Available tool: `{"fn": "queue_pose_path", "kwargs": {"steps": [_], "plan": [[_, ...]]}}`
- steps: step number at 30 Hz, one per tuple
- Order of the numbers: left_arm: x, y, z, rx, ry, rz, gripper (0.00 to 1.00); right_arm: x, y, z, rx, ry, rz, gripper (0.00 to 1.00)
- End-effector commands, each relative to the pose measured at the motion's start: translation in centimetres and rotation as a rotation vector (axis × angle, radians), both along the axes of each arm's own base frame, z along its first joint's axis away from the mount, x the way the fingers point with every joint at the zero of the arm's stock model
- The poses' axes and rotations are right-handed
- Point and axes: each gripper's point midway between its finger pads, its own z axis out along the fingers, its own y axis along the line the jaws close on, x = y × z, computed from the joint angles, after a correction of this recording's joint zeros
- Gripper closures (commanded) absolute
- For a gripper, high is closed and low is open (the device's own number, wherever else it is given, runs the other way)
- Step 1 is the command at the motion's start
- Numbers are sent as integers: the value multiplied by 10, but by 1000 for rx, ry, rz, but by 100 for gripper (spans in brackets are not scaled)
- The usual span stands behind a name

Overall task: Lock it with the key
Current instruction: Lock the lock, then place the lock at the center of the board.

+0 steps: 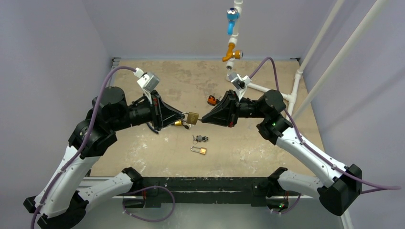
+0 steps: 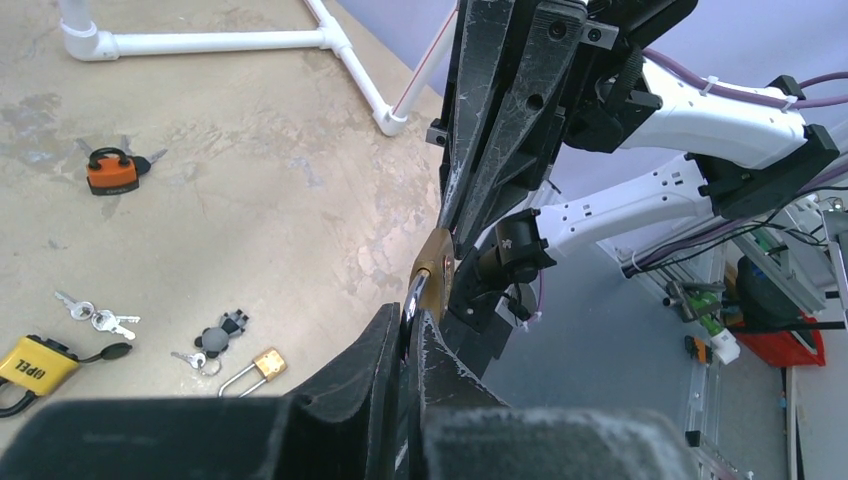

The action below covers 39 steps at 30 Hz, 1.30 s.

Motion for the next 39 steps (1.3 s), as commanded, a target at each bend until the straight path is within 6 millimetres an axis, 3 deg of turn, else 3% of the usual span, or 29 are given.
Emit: {"fn": "queue_pose_path", "kwargs": {"steps": [1, 18, 21, 24, 31, 35, 39], "plan": [[10, 8, 28, -63, -77, 76, 100, -8, -7, 18, 19, -72, 1, 100], [14, 9, 20, -30, -69, 87, 100, 10, -18, 6, -31, -43, -125, 100], [20, 5, 10, -9, -42, 88, 100, 29, -21, -2, -70, -6, -236, 100], [32, -7, -9, 21, 33, 89, 100, 62, -31, -24, -154, 79, -440, 100], [67, -67, -76, 71, 264, 67, 100, 119, -80, -97, -340, 333, -906, 100], [90, -98, -124, 138, 373, 105, 100, 131, -109, -138, -410, 417, -1091, 100], [110, -125, -168, 241, 411, 162, 100, 136, -124, -182, -516, 465, -1181, 100]]}}
